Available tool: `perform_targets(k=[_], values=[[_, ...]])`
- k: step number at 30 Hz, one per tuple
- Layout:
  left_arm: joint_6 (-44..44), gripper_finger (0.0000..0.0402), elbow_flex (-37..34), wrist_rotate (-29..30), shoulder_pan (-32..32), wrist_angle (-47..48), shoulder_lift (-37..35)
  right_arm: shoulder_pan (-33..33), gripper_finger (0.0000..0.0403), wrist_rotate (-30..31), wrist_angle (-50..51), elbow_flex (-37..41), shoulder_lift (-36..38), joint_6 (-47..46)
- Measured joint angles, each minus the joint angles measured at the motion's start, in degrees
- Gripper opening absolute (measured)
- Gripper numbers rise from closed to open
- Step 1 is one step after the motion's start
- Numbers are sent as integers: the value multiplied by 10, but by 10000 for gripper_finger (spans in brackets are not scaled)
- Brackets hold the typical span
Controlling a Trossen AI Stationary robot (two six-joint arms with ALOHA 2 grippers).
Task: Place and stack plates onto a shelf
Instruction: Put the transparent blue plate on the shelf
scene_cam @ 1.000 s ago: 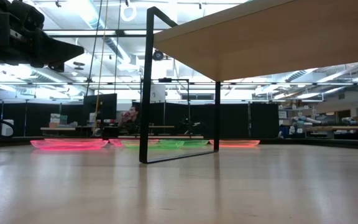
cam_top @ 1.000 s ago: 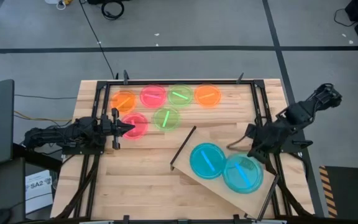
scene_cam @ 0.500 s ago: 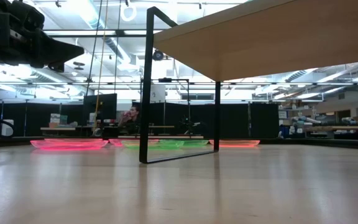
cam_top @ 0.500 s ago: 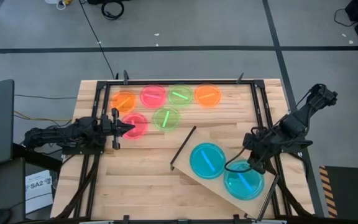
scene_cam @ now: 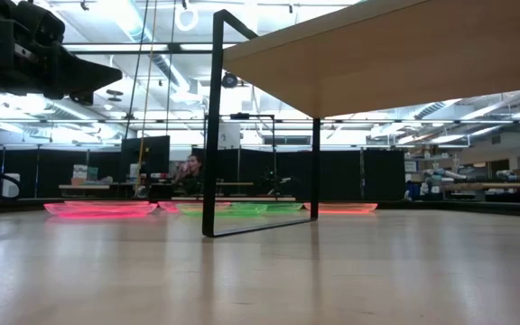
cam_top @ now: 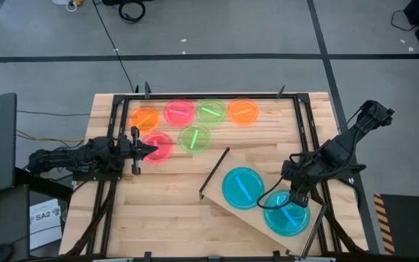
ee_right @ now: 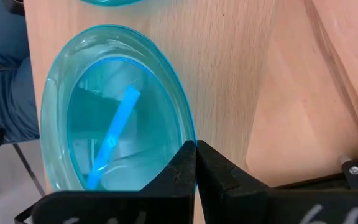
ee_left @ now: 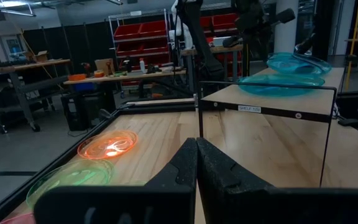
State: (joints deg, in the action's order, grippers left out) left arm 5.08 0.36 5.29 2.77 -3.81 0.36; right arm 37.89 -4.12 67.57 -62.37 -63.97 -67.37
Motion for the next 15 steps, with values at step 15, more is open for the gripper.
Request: perform_targets(k=[15], values=[[0, 9, 0, 0, 0, 3, 0, 0, 47, -16, 7, 0, -4, -21]])
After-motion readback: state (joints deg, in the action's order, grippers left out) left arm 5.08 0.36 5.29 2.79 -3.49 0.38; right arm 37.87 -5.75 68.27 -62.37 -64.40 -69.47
